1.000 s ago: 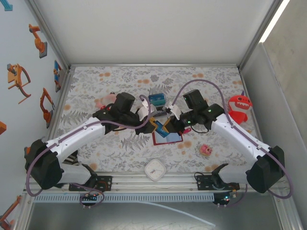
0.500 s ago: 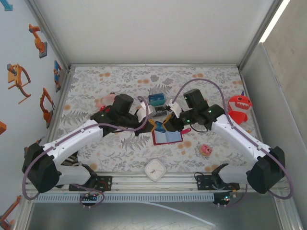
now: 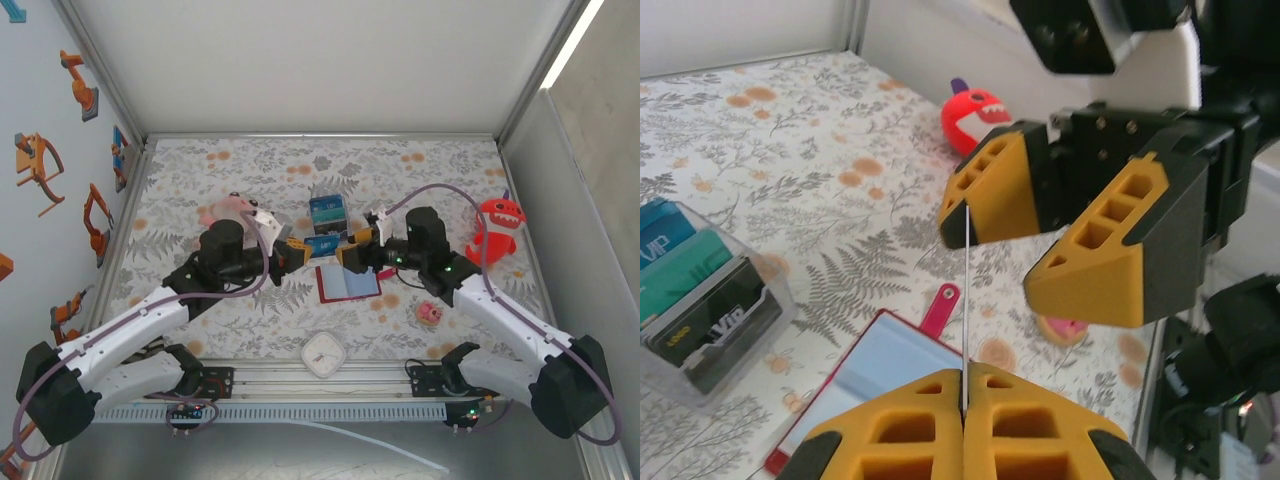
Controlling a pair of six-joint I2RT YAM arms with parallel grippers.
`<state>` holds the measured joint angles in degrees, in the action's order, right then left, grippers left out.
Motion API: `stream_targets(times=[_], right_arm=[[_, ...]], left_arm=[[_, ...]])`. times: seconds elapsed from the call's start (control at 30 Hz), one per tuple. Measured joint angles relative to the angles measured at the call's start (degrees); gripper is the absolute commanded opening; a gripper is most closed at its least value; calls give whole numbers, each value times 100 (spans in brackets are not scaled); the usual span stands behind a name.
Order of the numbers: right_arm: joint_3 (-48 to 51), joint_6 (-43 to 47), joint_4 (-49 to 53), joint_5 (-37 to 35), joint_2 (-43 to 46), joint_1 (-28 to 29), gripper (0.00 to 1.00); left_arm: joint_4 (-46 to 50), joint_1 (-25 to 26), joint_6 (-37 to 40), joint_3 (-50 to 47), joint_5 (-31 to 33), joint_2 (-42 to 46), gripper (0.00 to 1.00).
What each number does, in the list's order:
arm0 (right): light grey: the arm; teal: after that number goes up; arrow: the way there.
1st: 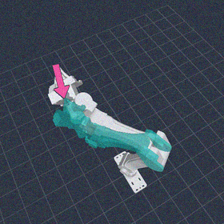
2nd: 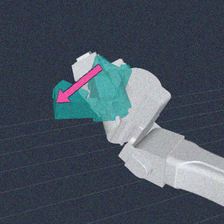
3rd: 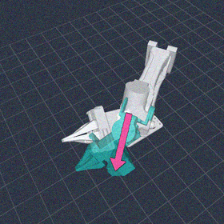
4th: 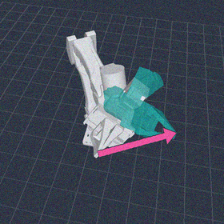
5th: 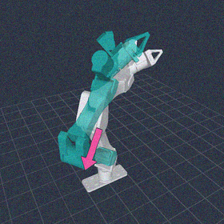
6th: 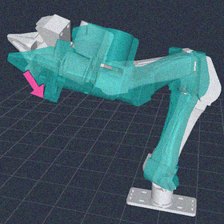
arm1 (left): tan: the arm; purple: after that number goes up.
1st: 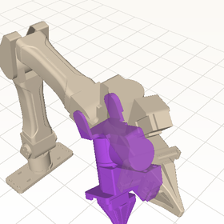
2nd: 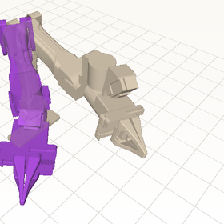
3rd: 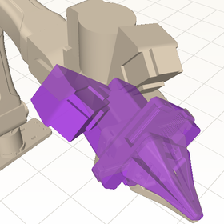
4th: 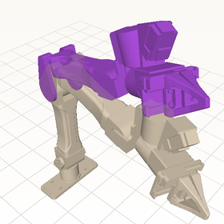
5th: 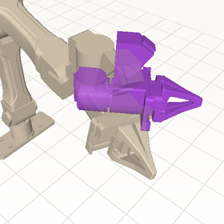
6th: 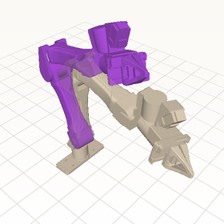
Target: Take the credit cards out of the card holder
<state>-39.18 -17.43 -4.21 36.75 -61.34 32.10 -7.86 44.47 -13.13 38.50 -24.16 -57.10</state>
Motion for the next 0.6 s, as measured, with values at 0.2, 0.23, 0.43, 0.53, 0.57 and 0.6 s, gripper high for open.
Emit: stream_targets(times=[0.2,0.23,0.43,0.53,0.57,0.6], right_arm=[[170,-662,-1390,671,-286,-4,48],[173,-741,-1617,789,-328,-4,43],[170,-1016,-2282,1244,-442,-13,1],[162,-1008,-2267,1329,-435,-15,0],[153,-968,-2208,1349,-417,-15,0],[129,-905,-2107,1351,-393,-7,0]], left_arm=[[-516,0,-503,-72,-140,13,0],[-595,0,-557,-76,-155,17,0],[-933,-13,-743,-129,-122,13,3],[-911,-35,-695,-125,-70,9,21],[-844,-35,-651,-111,-39,7,27],[-737,-42,-573,-83,13,-9,35]])
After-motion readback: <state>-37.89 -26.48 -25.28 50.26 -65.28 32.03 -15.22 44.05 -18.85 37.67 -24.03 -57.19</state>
